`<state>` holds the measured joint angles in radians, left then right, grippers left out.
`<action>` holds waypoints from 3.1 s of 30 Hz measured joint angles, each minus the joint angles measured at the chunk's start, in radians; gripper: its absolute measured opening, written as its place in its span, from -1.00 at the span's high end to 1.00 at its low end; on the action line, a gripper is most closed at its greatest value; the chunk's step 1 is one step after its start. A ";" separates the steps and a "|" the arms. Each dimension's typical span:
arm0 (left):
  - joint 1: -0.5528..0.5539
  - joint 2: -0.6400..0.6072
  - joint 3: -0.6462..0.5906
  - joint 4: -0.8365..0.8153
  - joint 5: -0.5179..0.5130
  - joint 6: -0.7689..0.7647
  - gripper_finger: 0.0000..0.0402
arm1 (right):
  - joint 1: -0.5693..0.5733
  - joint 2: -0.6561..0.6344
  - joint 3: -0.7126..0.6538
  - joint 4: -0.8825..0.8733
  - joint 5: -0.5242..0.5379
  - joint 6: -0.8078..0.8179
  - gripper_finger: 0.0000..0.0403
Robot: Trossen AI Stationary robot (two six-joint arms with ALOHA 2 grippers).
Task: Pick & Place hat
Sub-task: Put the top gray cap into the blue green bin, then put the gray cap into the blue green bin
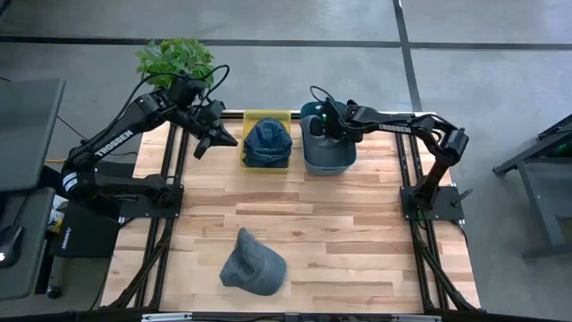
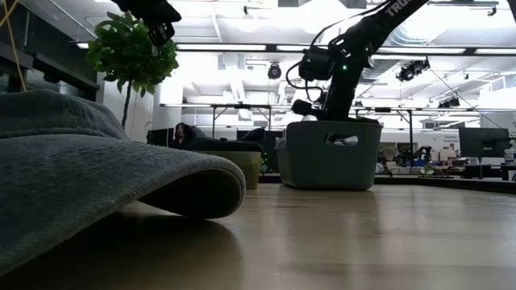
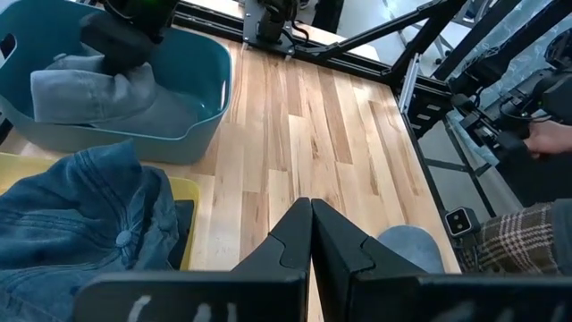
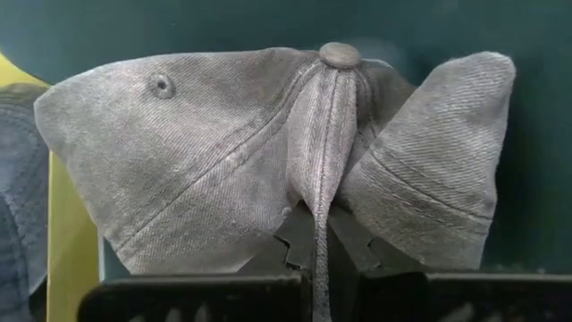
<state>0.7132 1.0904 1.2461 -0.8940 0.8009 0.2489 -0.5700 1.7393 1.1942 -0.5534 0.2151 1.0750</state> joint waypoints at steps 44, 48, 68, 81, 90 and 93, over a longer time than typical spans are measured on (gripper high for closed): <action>-0.001 -0.074 0.001 -0.142 -0.004 0.016 1.00 | 0.187 -0.509 0.003 0.021 0.051 -0.402 0.17; -0.003 -0.112 0.001 -0.187 -0.004 0.011 1.00 | 0.260 -0.538 0.003 0.019 0.096 -0.422 0.17; -0.248 -0.411 -0.338 -0.005 -0.113 -0.534 1.00 | 0.640 -0.550 0.003 -0.089 0.195 -0.428 0.17; -0.893 -0.258 -0.450 0.226 -0.606 -0.983 1.00 | 0.810 -0.550 0.003 -0.155 0.225 -0.422 0.17; -1.136 -0.103 -0.450 0.242 -0.842 -1.276 1.00 | 0.878 -0.550 0.003 -0.173 0.254 -0.426 0.17; -1.172 -0.048 -0.449 0.252 -0.873 -1.303 1.00 | 0.891 -0.550 0.003 -0.177 0.269 -0.428 0.17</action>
<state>-0.4589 1.0424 0.7967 -0.6420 -0.0725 -1.0538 0.3209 1.1892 1.1976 -0.7302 0.4838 0.6470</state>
